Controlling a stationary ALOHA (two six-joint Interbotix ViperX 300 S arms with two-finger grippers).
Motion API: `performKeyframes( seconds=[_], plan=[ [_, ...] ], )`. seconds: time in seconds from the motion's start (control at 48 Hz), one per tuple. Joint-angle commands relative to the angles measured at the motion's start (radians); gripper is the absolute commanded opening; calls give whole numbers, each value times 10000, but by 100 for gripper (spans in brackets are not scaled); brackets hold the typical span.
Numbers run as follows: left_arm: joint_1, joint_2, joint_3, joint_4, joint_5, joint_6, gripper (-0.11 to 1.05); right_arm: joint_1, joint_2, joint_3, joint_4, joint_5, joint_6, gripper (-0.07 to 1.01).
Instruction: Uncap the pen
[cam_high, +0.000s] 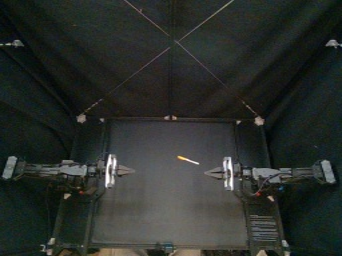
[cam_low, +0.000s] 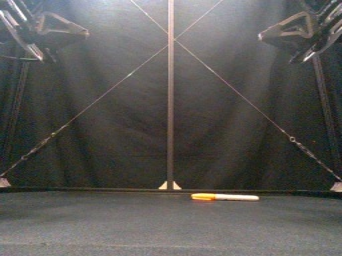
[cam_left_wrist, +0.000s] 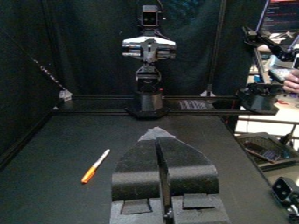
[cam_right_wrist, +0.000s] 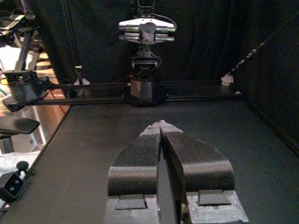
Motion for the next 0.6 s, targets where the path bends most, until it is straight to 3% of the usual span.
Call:
performKeyframes(
  seconds=[0.021,0.188,0.333,0.438,0.604],
  plan=[
    [123,430,-261,-46,-92,46,-7,-199,307,-169,169,-61,123,-4],
    [506,1473,-598,0,-123,77,-2,-1058,1197,-383,905,107,245,0],
    [1074,2608,-874,31,-153,77,0,-2148,2424,-675,1365,1089,245,1],
    [1442,3359,-1043,31,-215,77,0,-2715,3375,-905,1396,1825,245,2],
    [1703,4571,-1319,31,-307,77,0,-3313,4755,-1258,1166,2270,199,9]
  ],
)
